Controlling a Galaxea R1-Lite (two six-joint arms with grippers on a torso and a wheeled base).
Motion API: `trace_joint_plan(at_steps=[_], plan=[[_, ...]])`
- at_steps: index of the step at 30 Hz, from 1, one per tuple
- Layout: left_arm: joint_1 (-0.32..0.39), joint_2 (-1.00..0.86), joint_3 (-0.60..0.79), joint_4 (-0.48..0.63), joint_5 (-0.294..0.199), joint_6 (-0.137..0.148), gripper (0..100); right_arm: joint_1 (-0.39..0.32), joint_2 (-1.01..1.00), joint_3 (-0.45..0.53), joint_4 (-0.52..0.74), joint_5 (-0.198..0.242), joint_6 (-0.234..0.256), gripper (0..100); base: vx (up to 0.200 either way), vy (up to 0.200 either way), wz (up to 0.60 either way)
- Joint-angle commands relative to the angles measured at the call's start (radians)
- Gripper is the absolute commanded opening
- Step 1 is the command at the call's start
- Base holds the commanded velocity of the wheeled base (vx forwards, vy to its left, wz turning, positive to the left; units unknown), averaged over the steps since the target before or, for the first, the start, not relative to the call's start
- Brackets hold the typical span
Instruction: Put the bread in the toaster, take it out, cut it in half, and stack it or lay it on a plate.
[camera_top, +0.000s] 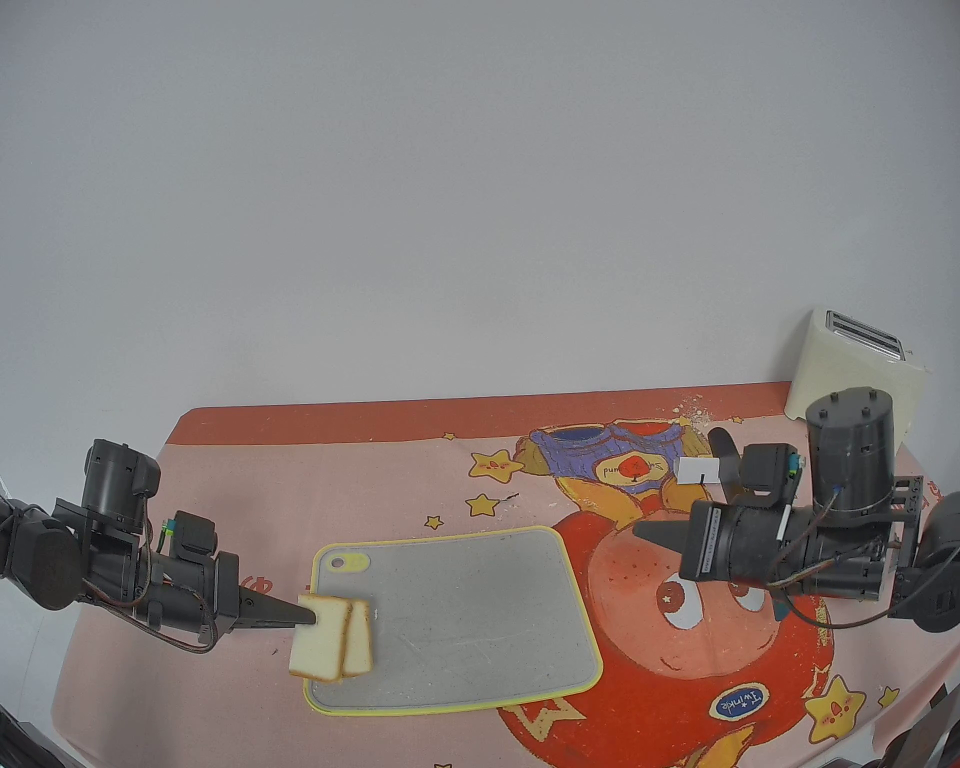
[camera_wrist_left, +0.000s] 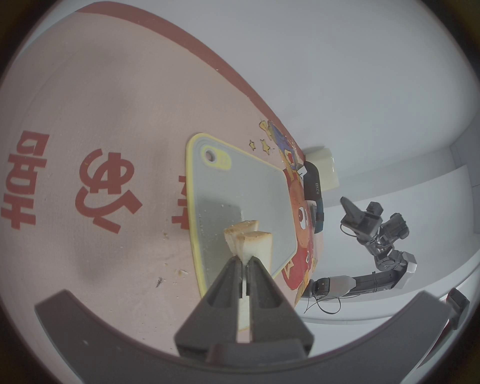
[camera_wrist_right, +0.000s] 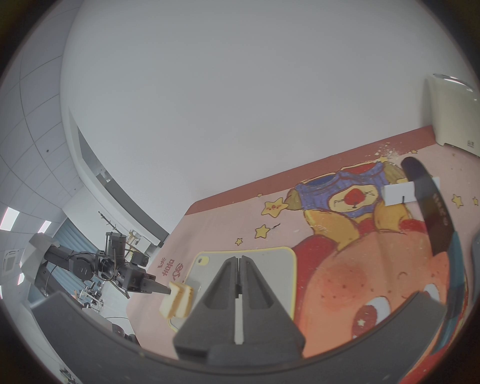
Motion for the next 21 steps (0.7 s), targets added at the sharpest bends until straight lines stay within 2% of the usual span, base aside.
trace_joint_plan(at_steps=[1, 7, 9, 10, 13, 15, 16, 21], plan=[[0.000, -0.075, -0.003, -0.002, -0.030, -0.004, 0, -0.051, -0.101, 0.047, -0.002, 0.003, 0.002, 0, 0.000, 0.000, 0.00], [-0.001, -0.158, -0.006, -0.002, -0.048, -0.007, 0, -0.099, -0.174, 0.101, 0.000, 0.020, -0.008, 0, 0.000, 0.000, 0.00], [-0.001, -0.179, -0.016, -0.002, -0.048, -0.016, 0, -0.114, -0.187, 0.098, -0.002, 0.020, -0.010, 0, 0.000, 0.000, 0.00], [-0.001, -0.196, -0.028, -0.002, -0.057, -0.047, 0, -0.139, -0.203, 0.095, 0.000, 0.022, -0.011, 0, 0.000, 0.000, 0.00], [0.003, -0.216, -0.046, -0.003, -0.097, -0.096, 0, -0.153, -0.234, 0.095, 0.000, 0.025, -0.011, 0, 0.000, 0.000, 0.00], [0.003, -0.222, -0.048, -0.005, -0.114, -0.099, 0, -0.153, -0.242, 0.093, 0.000, 0.025, -0.010, 0, 0.000, 0.000, 0.00], [0.010, -0.239, -0.051, -0.006, -0.138, -0.099, 0, -0.156, -0.249, 0.086, 0.000, 0.025, -0.010, 0, 0.000, 0.000, 0.00], [0.013, -0.279, -0.049, -0.002, -0.137, -0.103, 0, -0.162, -0.249, 0.082, 0.000, 0.025, -0.011, 0, 0.000, 0.000, 0.00]])
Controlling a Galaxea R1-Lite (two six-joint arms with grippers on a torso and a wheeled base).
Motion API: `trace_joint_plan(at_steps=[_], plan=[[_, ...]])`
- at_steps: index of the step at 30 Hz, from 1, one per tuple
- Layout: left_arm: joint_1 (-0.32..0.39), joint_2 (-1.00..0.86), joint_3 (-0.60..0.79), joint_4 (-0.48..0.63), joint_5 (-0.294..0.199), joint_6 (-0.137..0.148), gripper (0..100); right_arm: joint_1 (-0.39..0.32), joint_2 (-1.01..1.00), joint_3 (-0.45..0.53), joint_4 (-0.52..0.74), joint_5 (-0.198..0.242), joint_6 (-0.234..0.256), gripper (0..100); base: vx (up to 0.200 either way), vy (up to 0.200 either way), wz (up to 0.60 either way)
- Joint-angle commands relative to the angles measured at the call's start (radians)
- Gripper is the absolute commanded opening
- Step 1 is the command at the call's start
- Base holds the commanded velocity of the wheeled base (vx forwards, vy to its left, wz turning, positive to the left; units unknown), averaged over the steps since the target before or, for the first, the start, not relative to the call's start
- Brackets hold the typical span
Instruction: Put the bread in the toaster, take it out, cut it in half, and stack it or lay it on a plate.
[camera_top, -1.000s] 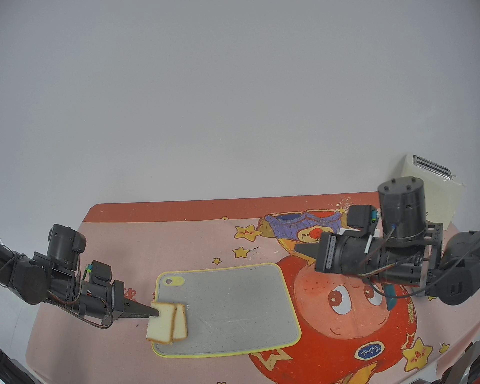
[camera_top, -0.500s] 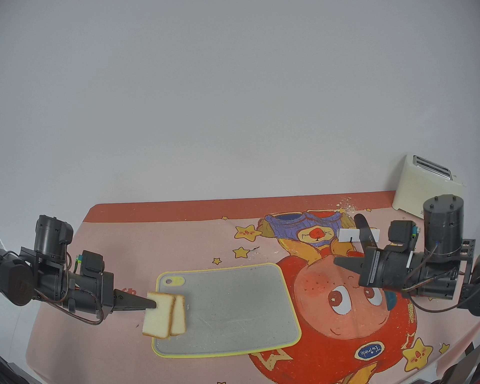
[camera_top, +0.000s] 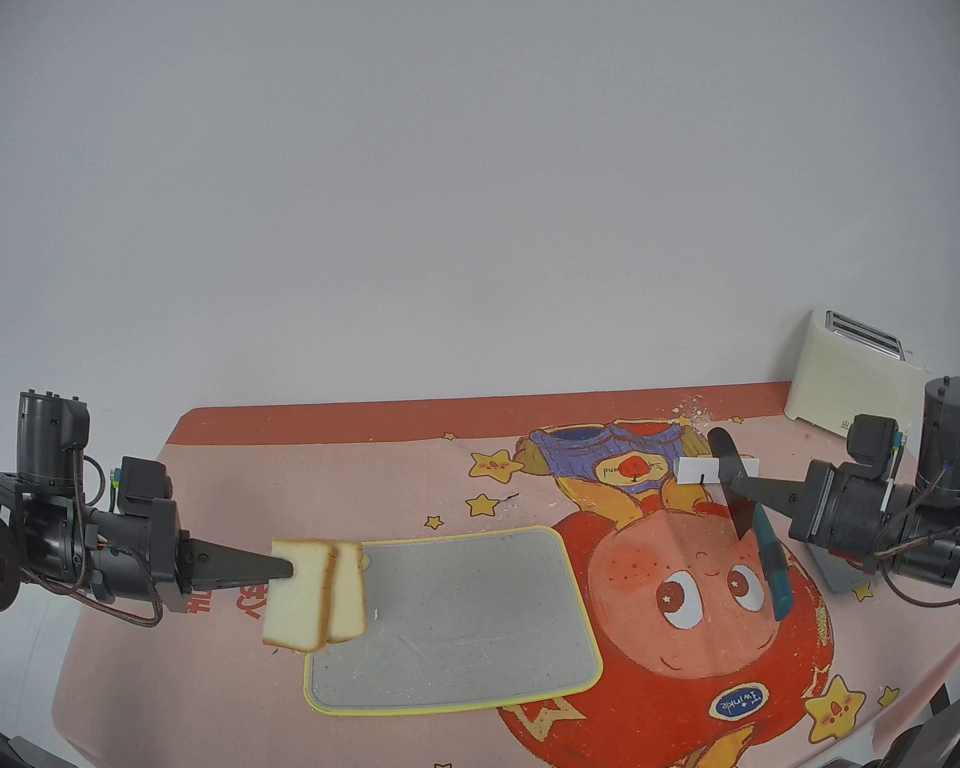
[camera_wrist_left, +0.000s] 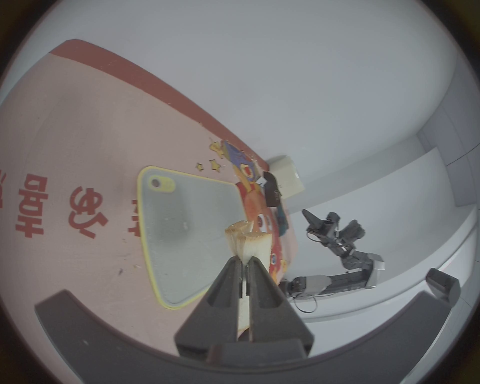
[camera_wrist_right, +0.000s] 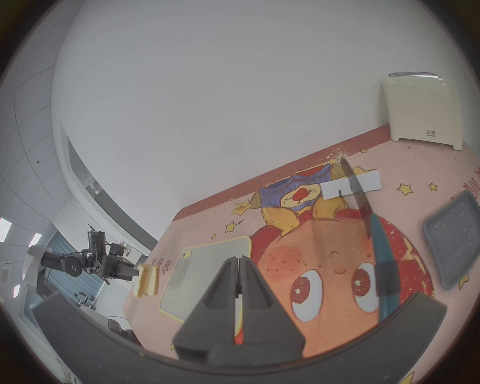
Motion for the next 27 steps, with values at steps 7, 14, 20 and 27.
trace_joint_plan(at_steps=[7, 14, 20, 27], plan=[[0.001, -0.050, -0.001, 0.001, 0.002, -0.022, 0, -0.009, -0.015, -0.001, 0.000, 0.000, -0.001, 0, 0.000, -0.029, 0.00], [0.001, -0.053, 0.001, 0.001, 0.003, -0.025, 0, -0.011, -0.010, 0.002, 0.001, 0.000, -0.001, 0, 0.000, -0.200, 0.00], [-0.002, -0.069, 0.006, 0.003, 0.000, -0.025, 0, -0.011, -0.006, 0.004, 0.001, 0.000, -0.001, 0, 0.000, -0.200, 0.00], [-0.005, -0.069, 0.009, 0.004, -0.004, -0.025, 0, -0.011, -0.004, 0.007, 0.003, 0.000, -0.001, 0, 0.000, -0.200, 0.00]])
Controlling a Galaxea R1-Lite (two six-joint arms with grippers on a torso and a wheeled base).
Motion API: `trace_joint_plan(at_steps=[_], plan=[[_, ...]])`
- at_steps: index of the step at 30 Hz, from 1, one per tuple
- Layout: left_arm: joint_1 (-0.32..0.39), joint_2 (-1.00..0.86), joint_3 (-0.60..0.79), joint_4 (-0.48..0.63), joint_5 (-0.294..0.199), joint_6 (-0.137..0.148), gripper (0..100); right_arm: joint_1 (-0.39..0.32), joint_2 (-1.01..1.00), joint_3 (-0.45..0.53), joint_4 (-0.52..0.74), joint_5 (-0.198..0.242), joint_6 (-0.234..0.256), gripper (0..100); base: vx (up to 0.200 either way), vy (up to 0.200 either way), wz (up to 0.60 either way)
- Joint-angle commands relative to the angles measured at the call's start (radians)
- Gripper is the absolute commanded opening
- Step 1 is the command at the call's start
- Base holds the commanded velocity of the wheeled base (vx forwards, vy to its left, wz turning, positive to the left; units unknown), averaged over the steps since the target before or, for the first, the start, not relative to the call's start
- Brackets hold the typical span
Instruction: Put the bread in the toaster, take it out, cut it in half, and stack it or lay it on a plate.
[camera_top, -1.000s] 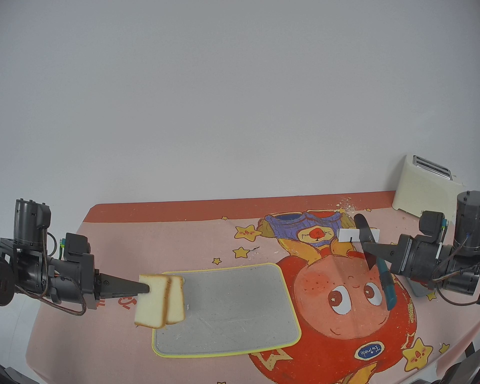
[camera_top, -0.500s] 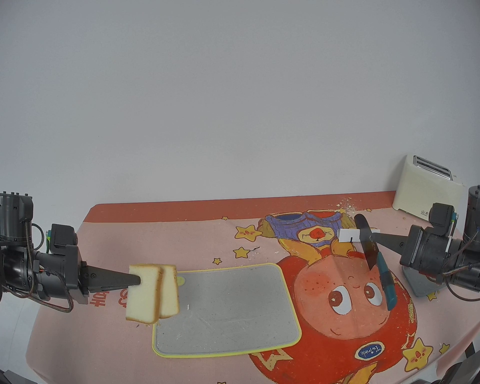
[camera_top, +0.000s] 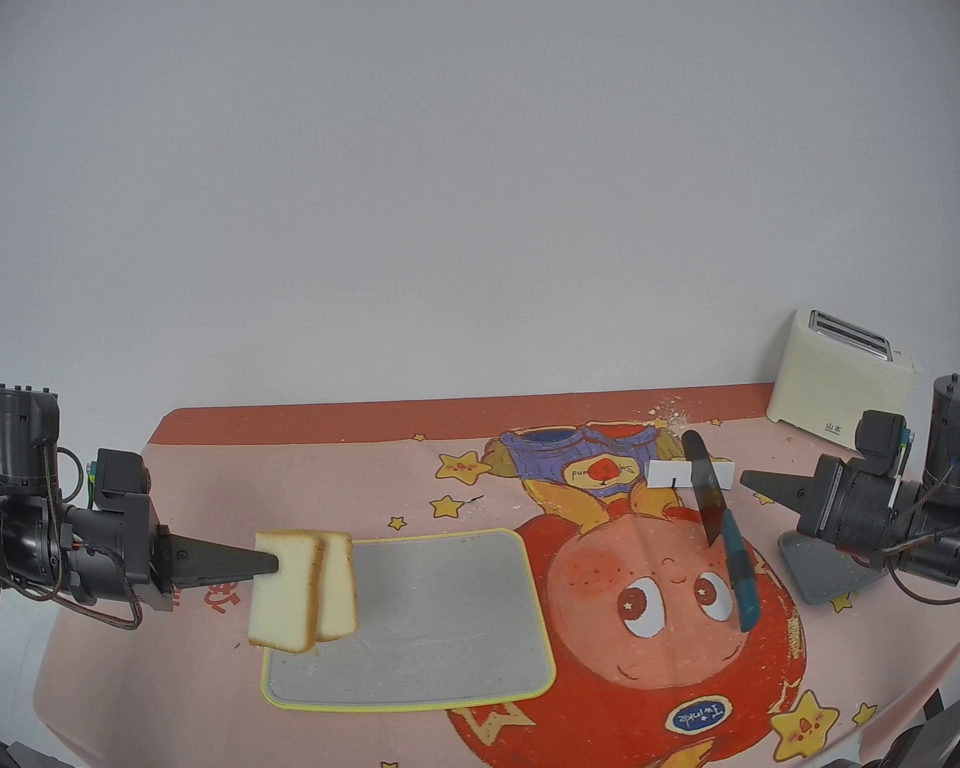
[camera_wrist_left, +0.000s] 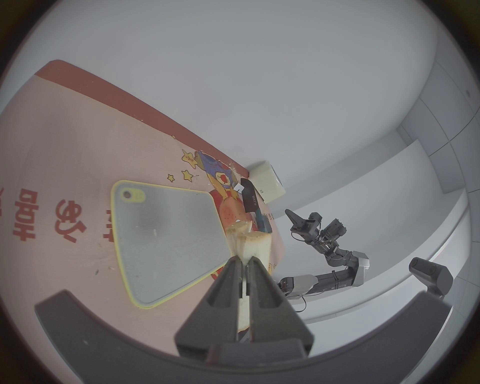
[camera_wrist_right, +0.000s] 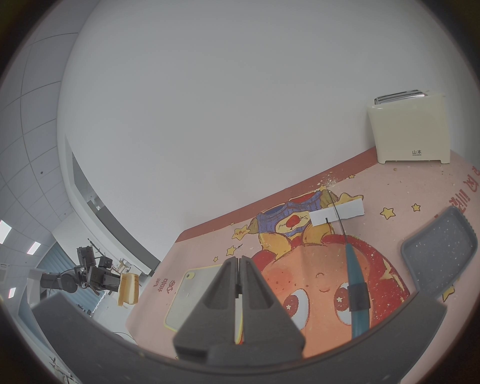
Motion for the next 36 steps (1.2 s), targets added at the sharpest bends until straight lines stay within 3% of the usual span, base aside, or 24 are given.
trace_joint_plan(at_steps=[1, 13, 24, 26, 32, 36], plan=[[-0.004, -0.003, 0.002, 0.002, -0.004, 0.000, 0, 0.000, 0.004, 0.002, -0.001, 0.000, 0.000, 0, 0.000, -0.200, 0.00], [-0.044, -0.003, 0.003, 0.002, -0.007, -0.022, 0, -0.001, 0.004, 0.000, -0.001, 0.000, 0.000, 0, 0.000, -0.200, 0.00], [-0.153, 0.003, -0.053, -0.001, -0.027, -0.026, 0, -0.032, 0.002, -0.006, -0.002, 0.002, 0.000, 0, 0.000, -0.200, 0.00], [-0.173, 0.005, -0.073, -0.001, -0.025, -0.048, 0, -0.033, 0.002, -0.006, -0.002, 0.002, 0.000, 0, 0.000, -0.200, 0.00], [-0.257, 0.042, -0.150, -0.008, -0.027, -0.158, 0, -0.047, 0.014, -0.008, -0.002, 0.002, -0.002, 0, 0.000, -0.200, 0.00], [-0.279, 0.126, -0.199, -0.011, -0.025, -0.163, 0, -0.047, 0.014, -0.006, -0.004, 0.002, -0.013, 0, 0.000, -0.200, 0.00]])
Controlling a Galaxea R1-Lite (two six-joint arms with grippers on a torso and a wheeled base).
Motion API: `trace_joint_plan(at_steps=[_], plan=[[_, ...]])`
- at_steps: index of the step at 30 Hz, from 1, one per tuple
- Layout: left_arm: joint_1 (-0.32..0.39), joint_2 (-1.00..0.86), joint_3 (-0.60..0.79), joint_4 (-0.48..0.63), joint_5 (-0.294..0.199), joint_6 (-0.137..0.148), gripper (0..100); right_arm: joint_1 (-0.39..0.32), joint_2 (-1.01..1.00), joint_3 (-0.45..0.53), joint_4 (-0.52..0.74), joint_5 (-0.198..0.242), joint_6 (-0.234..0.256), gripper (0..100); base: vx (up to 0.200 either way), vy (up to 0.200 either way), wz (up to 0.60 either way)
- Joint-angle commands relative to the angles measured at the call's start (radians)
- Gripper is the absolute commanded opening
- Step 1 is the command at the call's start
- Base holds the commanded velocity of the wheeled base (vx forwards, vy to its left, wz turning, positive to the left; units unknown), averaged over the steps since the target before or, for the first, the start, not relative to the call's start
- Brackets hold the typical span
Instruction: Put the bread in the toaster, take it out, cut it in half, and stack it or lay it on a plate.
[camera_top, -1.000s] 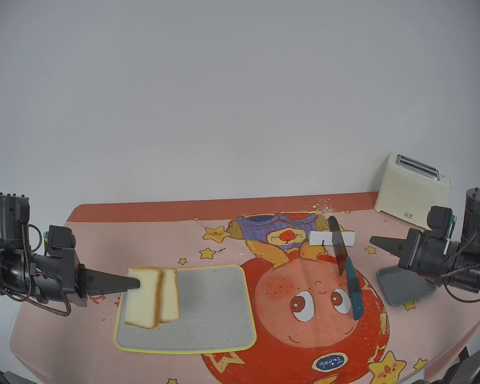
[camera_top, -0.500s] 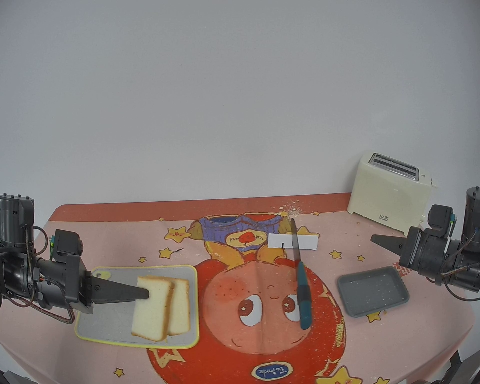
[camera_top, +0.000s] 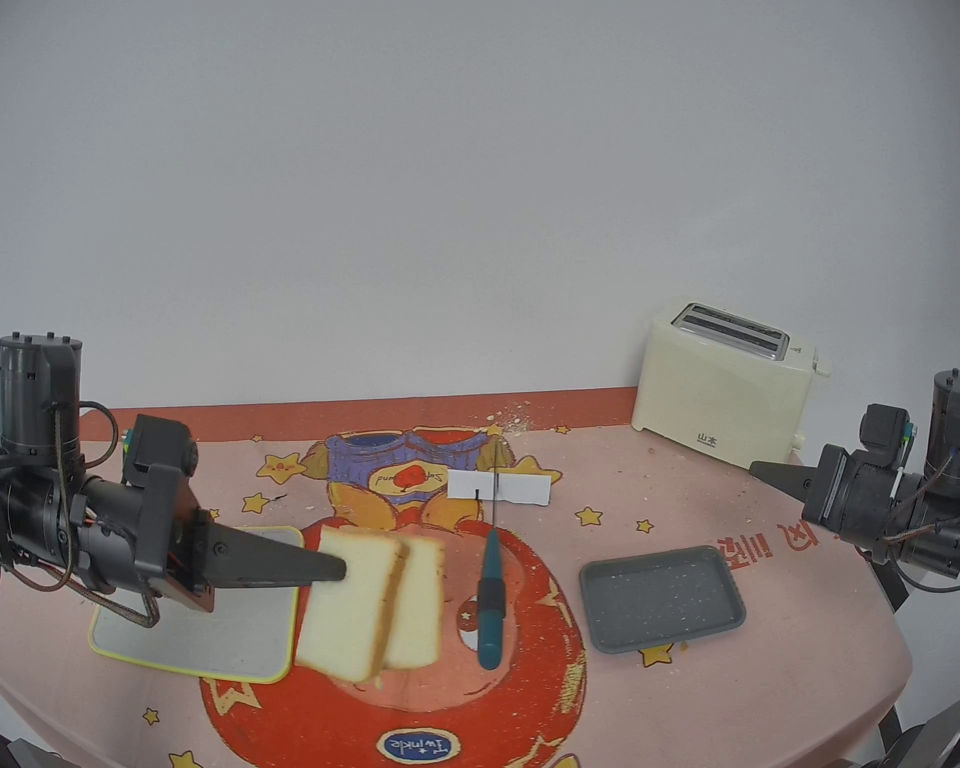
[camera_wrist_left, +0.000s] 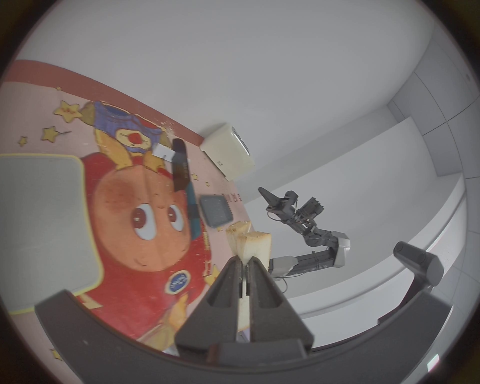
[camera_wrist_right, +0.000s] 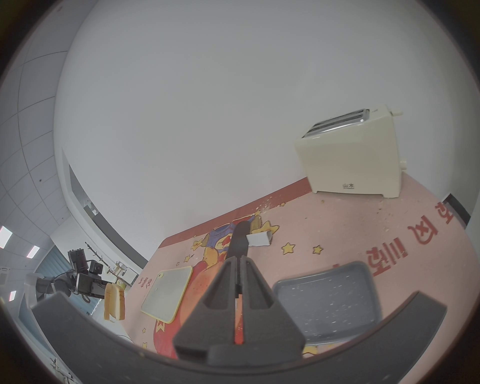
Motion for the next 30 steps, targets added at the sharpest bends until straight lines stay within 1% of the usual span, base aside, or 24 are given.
trace_joint_plan(at_steps=[1, 4, 6, 9, 11, 12, 13, 16, 17, 19, 22, 26, 30], plan=[[-0.029, 0.112, -0.064, -0.004, 0.001, -0.008, 0, -0.008, 0.004, -0.001, -0.002, 0.000, -0.006, 0, 0.000, -0.200, 0.00], [-0.032, 0.156, -0.087, -0.004, -0.001, -0.008, 0, -0.017, 0.004, -0.002, -0.002, 0.000, -0.008, 0, 0.000, -0.200, 0.00], [-0.046, 0.210, -0.124, -0.004, 0.001, -0.010, 0, -0.030, 0.001, -0.005, -0.002, 0.000, -0.008, 0, 0.000, -0.200, 0.00], [-0.073, 0.279, -0.167, -0.004, 0.002, -0.011, 0, -0.037, 0.000, -0.010, -0.002, 0.000, -0.008, 0, 0.000, 0.000, 0.00], [-0.081, 0.290, -0.176, -0.004, 0.004, -0.011, 0, -0.037, -0.002, -0.011, -0.002, 0.000, -0.008, 0, 0.000, 0.000, 0.00], [-0.113, 0.333, -0.207, -0.002, 0.013, -0.011, 0, -0.048, -0.005, -0.013, -0.002, 0.009, -0.010, 0, 0.000, 0.000, 0.00], [-0.125, 0.363, -0.225, -0.002, 0.018, -0.013, 0, -0.057, -0.007, -0.014, -0.002, 0.017, -0.011, 0, 0.000, 0.000, 0.00], [-0.138, 0.418, -0.258, -0.002, 0.027, -0.016, 0, -0.077, -0.016, -0.018, 0.000, 0.037, -0.025, 0, 0.000, 0.000, 0.00], [-0.144, 0.443, -0.273, -0.002, 0.030, -0.025, 0, -0.086, -0.017, -0.018, 0.000, 0.046, -0.029, 0, 0.000, 0.000, 0.00], [-0.145, 0.471, -0.295, -0.002, 0.030, -0.036, 0, -0.088, -0.020, -0.018, 0.000, 0.049, -0.029, 0, 0.000, 0.000, 0.00], [-0.145, 0.523, -0.333, -0.002, 0.036, -0.039, 0, -0.088, -0.020, -0.018, 0.000, 0.049, -0.029, 0, 0.000, 0.000, 0.00], [-0.153, 0.601, -0.388, -0.002, 0.093, -0.043, 0, -0.088, -0.020, -0.018, 0.000, 0.049, -0.029, 0, 0.000, 0.000, 0.00], [-0.181, 0.645, -0.410, -0.002, 0.119, -0.043, 0, -0.089, -0.022, -0.018, 0.000, 0.049, -0.029, 0, 0.000, 0.000, 0.00]])
